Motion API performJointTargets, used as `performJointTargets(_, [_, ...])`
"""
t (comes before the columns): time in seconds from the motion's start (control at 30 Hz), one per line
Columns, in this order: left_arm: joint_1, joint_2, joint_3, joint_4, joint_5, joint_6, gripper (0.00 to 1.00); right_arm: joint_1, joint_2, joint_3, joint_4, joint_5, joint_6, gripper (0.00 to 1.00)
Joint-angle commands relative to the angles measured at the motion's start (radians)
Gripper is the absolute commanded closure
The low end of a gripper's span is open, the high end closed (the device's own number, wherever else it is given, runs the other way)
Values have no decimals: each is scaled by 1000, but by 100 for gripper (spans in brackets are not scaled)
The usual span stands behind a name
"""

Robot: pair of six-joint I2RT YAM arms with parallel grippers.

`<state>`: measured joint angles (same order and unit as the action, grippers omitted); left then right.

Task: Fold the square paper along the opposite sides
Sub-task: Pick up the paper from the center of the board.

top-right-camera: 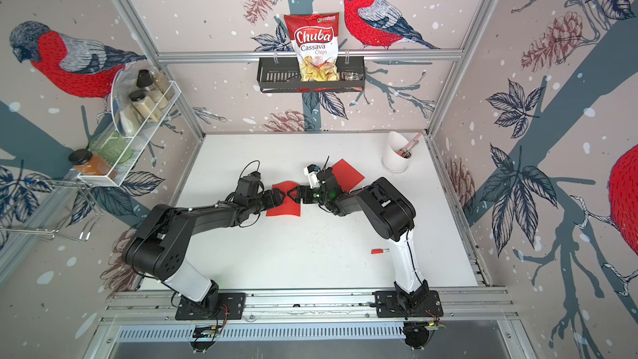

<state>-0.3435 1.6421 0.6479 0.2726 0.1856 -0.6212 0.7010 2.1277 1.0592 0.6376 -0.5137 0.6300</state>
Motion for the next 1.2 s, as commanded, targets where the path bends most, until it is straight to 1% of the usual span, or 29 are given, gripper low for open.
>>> performJointTargets(0.0, [4, 24, -32, -237, 14, -30, 12, -1, 34, 5, -142, -40, 62, 14])
performJointTargets(0.07, [3, 21, -42, -232, 12, -32, 13, -3, 41, 10, -130, -49, 75, 14])
performJointTargets(0.17, [3, 21, -49, -228, 11, -33, 18, -6, 50, 25, -124, -59, 84, 14])
performJointTargets(0.23, [3, 20, -53, -228, 9, -32, 25, -7, 51, 34, -127, -59, 85, 14])
performJointTargets(0.33, [4, 14, -52, -233, 5, -33, 40, -11, 47, 39, -130, -55, 80, 14])
performJointTargets(0.37, [3, 10, -51, -232, 7, -35, 47, -15, 41, 40, -136, -52, 76, 13])
performJointTargets(0.4, [3, 3, -50, -231, 9, -35, 52, -19, 36, 42, -145, -47, 69, 13])
performJointTargets(0.53, [4, -25, -22, -246, 14, -35, 61, -43, -1, 53, -182, -31, 43, 12])
performJointTargets(0.6, [3, -47, -5, -253, 19, -35, 62, -58, -23, 56, -200, -24, 32, 11])
performJointTargets(0.67, [3, -74, 15, -261, 25, -31, 66, -75, -50, 53, -213, -22, 24, 11])
performJointTargets(0.73, [3, -109, 39, -260, 36, -30, 66, -93, -87, 43, -220, -23, 22, 10])
performJointTargets(0.9, [7, -204, 105, -203, 101, -45, 68, -128, -185, 13, -207, -32, 56, 11])
performJointTargets(1.03, [20, -284, 117, -70, 182, -97, 67, -147, -266, -49, -74, -75, 163, 11])
performJointTargets(1.17, [30, -342, 88, 125, 258, -179, 65, -169, -313, -107, 159, -146, 352, 12])
